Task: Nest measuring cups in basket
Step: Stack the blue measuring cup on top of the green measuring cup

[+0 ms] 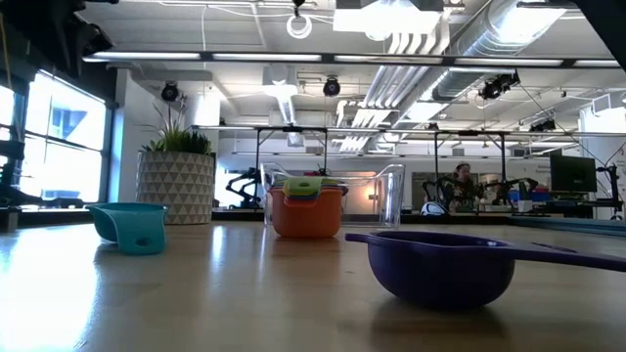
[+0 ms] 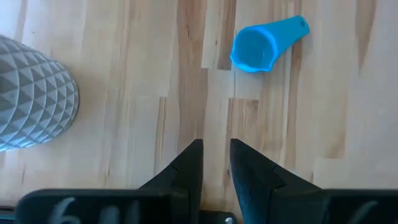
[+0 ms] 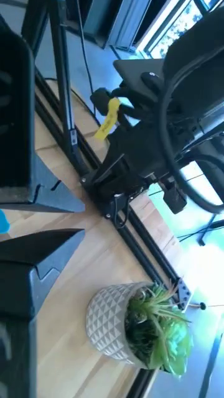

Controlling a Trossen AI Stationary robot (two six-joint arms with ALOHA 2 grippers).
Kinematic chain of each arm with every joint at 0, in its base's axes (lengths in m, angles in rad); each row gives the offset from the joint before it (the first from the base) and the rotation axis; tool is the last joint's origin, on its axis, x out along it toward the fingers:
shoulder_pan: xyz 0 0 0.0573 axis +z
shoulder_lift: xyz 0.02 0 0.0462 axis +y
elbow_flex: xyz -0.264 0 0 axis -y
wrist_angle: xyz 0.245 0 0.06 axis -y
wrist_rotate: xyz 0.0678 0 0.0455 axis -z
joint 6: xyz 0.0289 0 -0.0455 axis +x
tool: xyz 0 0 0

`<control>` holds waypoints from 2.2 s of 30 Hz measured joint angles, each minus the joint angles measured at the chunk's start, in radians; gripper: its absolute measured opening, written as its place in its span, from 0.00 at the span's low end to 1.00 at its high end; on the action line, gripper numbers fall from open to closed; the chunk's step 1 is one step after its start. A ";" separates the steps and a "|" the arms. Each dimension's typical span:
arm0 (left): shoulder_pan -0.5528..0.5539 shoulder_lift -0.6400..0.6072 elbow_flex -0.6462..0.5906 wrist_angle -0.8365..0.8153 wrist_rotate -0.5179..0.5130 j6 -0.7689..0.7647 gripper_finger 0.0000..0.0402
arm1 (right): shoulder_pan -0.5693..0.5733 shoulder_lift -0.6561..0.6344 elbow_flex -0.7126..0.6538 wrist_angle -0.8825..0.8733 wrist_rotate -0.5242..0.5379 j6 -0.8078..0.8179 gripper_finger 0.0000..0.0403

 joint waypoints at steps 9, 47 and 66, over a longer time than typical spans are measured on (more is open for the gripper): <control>0.000 -0.068 0.000 0.001 -0.006 -0.071 0.17 | 0.001 0.075 0.001 0.016 -0.002 -0.032 0.25; 0.000 -0.071 0.000 0.000 -0.029 -0.082 0.17 | 0.018 0.409 0.002 -0.071 -0.226 0.091 0.25; 0.000 -0.072 0.000 0.001 -0.056 -0.103 0.17 | 0.018 0.455 0.002 -0.050 -0.257 -0.049 0.25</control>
